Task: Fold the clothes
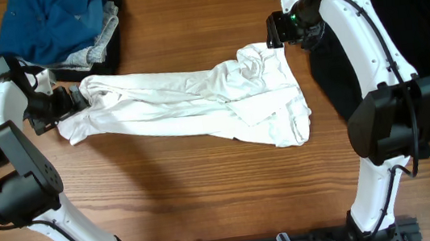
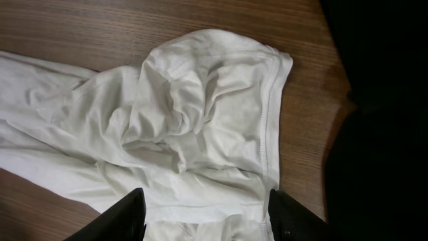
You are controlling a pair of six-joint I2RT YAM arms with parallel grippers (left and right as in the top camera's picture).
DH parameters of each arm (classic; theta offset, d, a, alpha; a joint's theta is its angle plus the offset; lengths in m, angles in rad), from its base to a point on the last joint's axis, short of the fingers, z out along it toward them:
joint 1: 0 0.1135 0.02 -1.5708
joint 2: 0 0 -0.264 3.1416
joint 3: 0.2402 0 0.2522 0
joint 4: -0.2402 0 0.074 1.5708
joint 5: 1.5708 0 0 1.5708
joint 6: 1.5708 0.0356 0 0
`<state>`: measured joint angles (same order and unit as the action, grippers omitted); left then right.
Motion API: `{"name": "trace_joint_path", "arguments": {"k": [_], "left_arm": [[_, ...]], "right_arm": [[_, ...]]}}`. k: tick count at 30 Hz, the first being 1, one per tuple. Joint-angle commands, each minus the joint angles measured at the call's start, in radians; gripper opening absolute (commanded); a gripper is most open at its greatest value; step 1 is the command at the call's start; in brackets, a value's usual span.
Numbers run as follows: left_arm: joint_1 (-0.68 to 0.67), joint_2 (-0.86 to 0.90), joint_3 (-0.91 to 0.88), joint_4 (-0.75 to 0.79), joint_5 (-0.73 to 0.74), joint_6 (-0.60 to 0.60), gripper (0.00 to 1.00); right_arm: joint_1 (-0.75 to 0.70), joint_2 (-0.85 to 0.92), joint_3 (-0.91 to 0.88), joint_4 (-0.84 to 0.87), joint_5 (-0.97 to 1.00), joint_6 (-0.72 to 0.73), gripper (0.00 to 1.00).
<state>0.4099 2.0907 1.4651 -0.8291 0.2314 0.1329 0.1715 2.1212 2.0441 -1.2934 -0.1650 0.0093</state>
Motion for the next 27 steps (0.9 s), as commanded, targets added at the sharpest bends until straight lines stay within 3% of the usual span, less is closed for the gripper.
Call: {"name": "trace_joint_path", "arguments": {"k": [1, 2, 4, 7, 10, 16, 27], "left_arm": [[0.001, 0.039, -0.009, 0.0, 0.053, 0.021, 0.99], [0.001, 0.048, -0.009, -0.001, 0.053, 0.021, 0.91], [0.001, 0.052, -0.014, 0.0, 0.053, 0.02, 0.64], [0.001, 0.05, -0.021, -0.009, 0.031, 0.021, 0.04], [0.016, -0.004, -0.008, -0.046, -0.074, 0.02, 0.04], [0.043, -0.218, 0.016, -0.093, -0.072, 0.021, 0.04], [-0.491, -0.258, 0.016, -0.132, -0.072, -0.013, 0.04]], "right_arm": [[0.002, -0.018, -0.004, -0.001, -0.02, 0.001, 0.6], [0.002, -0.018, -0.004, -0.001, -0.02, 0.001, 0.6], [0.002, -0.018, -0.004, -0.001, -0.02, 0.001, 0.6], [0.002, -0.018, -0.004, 0.0, -0.02, 0.002, 0.59], [0.002, -0.018, -0.004, 0.002, -0.02, 0.002, 0.59], [0.002, -0.018, -0.004, 0.021, -0.021, 0.013, 0.59], [0.002, -0.018, -0.004, 0.018, -0.02, 0.017, 0.59]]}}
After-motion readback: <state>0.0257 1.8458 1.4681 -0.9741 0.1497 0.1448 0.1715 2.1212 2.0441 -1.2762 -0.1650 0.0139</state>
